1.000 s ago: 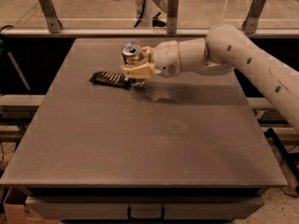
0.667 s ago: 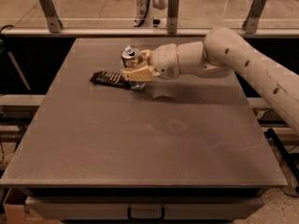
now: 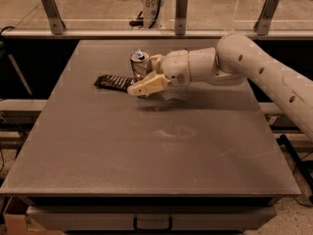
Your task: Move redbull can near rxbar chocolate
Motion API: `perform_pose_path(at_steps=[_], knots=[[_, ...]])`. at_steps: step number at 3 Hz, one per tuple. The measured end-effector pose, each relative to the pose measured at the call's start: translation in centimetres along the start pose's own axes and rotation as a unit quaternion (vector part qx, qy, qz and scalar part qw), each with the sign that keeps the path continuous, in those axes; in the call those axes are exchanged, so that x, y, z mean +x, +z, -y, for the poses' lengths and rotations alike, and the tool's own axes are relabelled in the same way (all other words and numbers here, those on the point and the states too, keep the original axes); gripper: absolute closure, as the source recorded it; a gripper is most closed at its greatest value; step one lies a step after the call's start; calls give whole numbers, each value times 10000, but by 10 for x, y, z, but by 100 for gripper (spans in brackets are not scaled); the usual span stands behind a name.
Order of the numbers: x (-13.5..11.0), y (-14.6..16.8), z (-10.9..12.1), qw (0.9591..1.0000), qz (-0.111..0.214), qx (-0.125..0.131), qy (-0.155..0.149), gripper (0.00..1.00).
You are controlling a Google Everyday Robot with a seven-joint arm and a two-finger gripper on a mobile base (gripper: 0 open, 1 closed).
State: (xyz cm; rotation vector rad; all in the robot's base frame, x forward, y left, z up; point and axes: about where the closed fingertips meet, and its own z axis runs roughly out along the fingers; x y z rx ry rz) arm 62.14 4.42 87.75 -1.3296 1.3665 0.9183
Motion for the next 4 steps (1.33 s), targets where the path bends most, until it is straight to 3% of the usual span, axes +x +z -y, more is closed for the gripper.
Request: perform_pose_path(at_steps=[1, 2, 3, 4], knots=[[1, -13, 4, 9998, -56, 180, -26, 0], [-10, -65, 12, 9965, -286, 741, -245, 0], [-53, -183, 5, 9720, -860, 2053, -758, 0], [-120, -269, -19, 9325, -1375, 3089, -1270, 0]])
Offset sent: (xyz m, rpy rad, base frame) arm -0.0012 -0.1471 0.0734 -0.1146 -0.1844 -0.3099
